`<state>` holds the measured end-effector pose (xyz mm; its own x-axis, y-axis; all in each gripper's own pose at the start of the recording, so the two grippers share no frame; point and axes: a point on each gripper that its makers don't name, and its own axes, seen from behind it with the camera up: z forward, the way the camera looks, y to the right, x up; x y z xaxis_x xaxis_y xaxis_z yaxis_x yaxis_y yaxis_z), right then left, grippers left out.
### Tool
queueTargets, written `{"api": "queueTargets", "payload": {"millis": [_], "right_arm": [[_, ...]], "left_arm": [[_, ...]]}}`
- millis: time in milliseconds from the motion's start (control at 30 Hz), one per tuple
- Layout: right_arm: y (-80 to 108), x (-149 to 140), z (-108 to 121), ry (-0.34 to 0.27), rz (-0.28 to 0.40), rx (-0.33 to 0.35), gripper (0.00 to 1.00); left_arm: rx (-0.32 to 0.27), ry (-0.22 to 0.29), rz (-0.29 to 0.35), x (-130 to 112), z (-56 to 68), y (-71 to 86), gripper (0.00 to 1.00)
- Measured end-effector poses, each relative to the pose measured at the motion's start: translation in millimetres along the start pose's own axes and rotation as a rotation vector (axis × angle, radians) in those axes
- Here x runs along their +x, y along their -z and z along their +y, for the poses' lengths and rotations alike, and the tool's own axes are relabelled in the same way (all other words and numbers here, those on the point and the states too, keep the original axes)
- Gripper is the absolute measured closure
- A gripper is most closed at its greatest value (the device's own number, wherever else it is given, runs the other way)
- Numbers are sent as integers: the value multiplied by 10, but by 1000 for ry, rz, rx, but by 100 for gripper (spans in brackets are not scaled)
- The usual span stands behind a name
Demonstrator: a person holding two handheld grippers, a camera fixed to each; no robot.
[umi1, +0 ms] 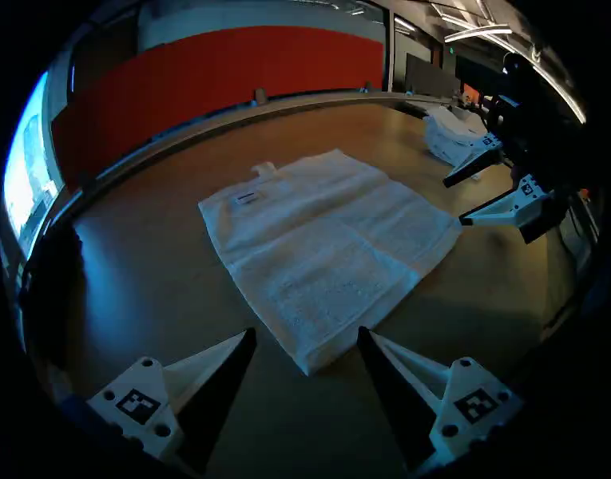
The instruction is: Fold towel
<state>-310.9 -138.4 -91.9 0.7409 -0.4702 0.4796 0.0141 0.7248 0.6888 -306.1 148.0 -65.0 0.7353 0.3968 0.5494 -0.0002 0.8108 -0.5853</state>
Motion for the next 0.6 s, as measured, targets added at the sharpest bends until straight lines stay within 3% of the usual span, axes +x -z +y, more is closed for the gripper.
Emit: {"api": "queueTargets", "payload": {"millis": [300,600], "right_arm": [[-31,-209,-49,11,-48,27,3],[-64,-327,-74,17,-88,46,15]], "left_arm": [[-9,5,-55,-179,46,-100,7],[-14,13,-78,-248,69,-135,7]]}}
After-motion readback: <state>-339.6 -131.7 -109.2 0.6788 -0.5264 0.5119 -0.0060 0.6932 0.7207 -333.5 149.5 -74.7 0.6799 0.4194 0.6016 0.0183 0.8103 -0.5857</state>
